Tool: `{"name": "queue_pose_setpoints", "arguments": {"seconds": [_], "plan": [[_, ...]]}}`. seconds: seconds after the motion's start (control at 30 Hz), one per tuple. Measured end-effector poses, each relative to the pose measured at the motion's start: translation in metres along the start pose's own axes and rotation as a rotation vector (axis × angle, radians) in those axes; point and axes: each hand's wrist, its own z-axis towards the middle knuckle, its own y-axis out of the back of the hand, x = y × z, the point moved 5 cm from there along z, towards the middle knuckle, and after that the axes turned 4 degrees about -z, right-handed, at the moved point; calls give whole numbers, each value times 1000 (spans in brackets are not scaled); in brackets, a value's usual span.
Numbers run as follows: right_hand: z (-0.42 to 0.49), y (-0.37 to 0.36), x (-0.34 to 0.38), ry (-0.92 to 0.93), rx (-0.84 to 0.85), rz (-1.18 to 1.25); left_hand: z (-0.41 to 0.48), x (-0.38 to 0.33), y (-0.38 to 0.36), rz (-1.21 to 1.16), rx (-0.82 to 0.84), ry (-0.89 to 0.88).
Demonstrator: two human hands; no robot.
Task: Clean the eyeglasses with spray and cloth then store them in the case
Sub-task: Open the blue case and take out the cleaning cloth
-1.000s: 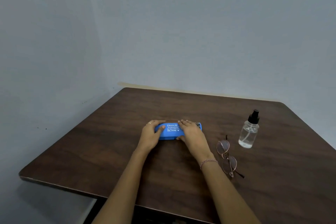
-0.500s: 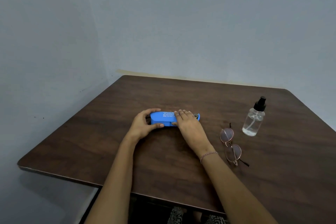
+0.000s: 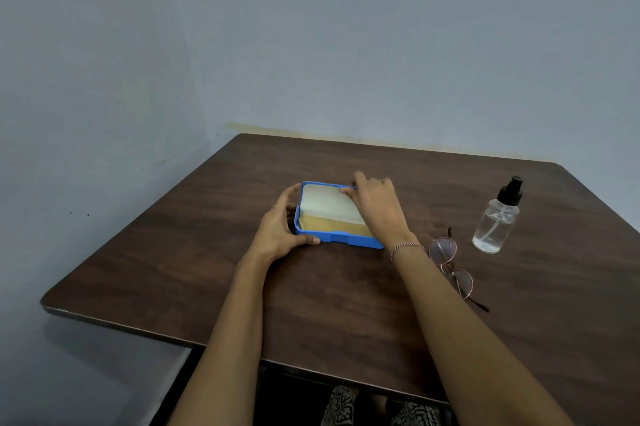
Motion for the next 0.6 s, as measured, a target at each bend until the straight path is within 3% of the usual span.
{"name": "queue_pose_setpoints", "arguments": {"seconds": [0.1, 0.3, 0.6], "plan": [[7, -4, -9, -105, 43, 124, 2, 1, 2, 126, -25, 18], [19, -13, -16, -170, 110, 301, 2, 4, 1, 53, -9, 30], [3, -12, -9, -132, -30, 388, 0, -1, 3, 41, -66, 76]]}}
